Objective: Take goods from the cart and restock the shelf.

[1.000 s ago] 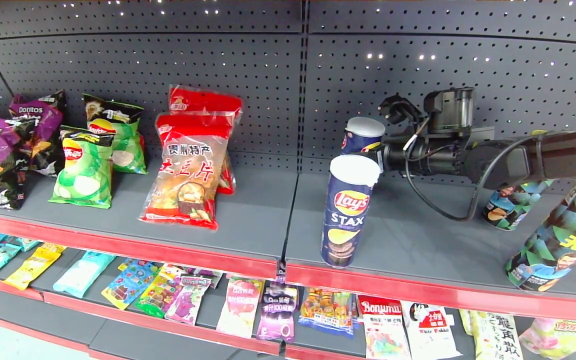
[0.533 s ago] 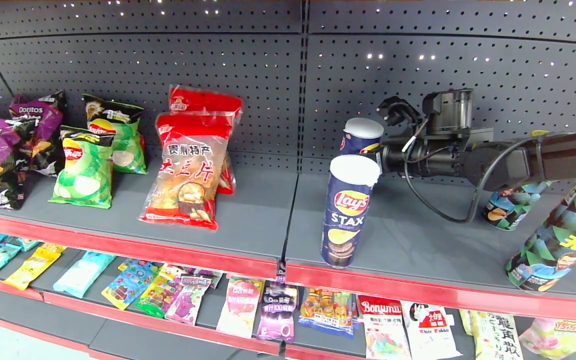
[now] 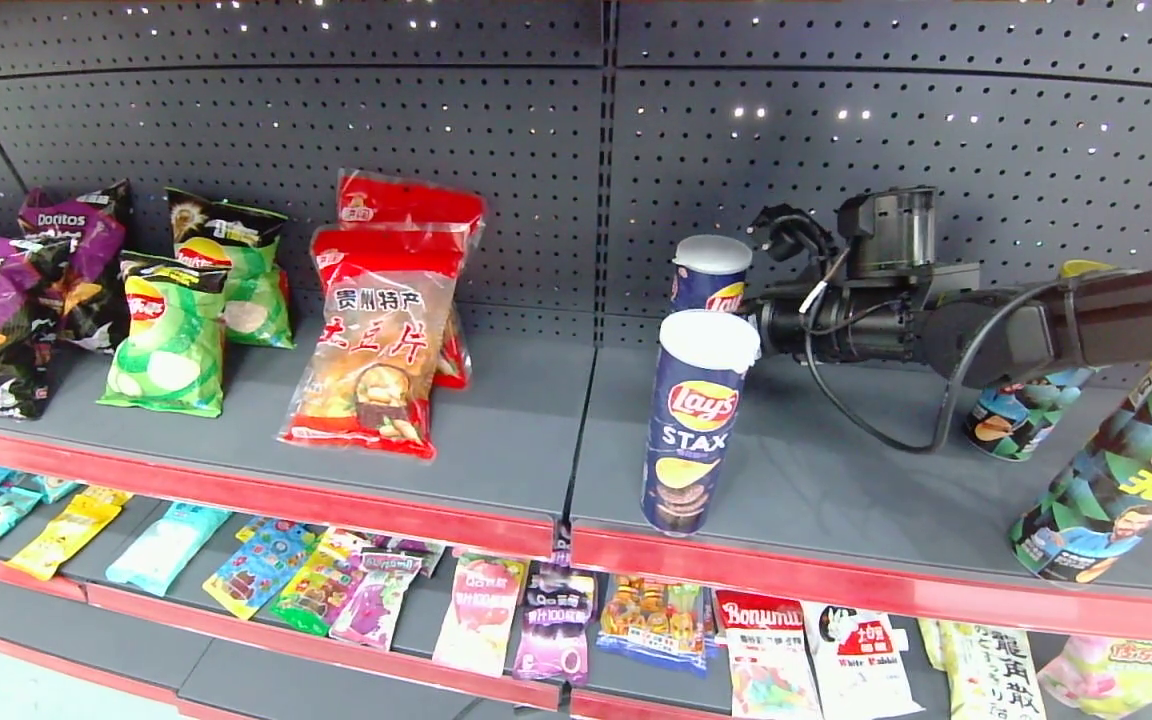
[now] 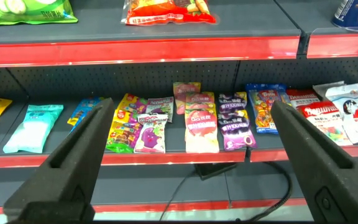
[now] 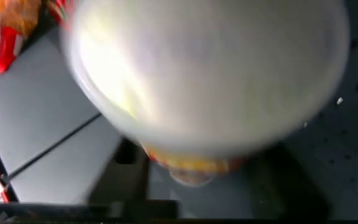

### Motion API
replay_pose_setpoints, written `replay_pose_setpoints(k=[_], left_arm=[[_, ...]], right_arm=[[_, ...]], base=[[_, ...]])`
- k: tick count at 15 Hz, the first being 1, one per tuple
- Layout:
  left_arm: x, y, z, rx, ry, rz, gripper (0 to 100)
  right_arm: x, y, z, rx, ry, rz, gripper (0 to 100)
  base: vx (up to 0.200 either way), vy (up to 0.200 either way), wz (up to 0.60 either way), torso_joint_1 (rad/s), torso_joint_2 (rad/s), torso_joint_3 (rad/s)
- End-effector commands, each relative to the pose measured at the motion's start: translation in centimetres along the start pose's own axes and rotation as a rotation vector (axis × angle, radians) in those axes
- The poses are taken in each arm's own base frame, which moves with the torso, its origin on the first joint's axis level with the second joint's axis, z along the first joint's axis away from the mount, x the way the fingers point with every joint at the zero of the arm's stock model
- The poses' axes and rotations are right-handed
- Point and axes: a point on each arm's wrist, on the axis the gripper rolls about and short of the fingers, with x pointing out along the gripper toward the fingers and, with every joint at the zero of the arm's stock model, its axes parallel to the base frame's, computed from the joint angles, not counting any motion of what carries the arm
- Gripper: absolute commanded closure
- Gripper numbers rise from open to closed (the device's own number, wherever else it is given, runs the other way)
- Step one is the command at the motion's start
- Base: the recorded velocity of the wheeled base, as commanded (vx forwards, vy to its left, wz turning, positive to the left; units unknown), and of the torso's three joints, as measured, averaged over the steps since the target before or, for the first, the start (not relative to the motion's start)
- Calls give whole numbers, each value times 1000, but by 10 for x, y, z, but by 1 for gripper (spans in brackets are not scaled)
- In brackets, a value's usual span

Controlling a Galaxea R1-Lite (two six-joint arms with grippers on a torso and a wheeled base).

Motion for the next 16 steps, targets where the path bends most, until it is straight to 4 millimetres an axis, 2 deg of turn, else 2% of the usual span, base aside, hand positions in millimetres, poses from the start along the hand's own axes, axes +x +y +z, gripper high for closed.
replay_pose_setpoints(k=[1, 6, 8, 15, 16], left_arm=[[0, 0, 0, 0, 0, 0, 0], [0, 0, 0, 0, 1, 0, 0], [0, 0, 0, 0, 1, 0, 0], [0, 0, 0, 0, 1, 0, 0], [0, 0, 0, 0, 1, 0, 0]], right_arm=[[0, 1, 1, -7, -21, -3, 0], [-6, -1, 4, -10, -35, -13, 0], [-15, 1, 5, -10, -36, -16, 0], [-73, 6, 2, -2, -52, -101, 0], [-77, 7, 3, -3, -54, -105, 0]], base=[[0, 0, 0, 0, 0, 0], [0, 0, 0, 0, 0, 0], [0, 0, 0, 0, 0, 0], [0, 0, 0, 0, 0, 0], [0, 0, 0, 0, 0, 0]])
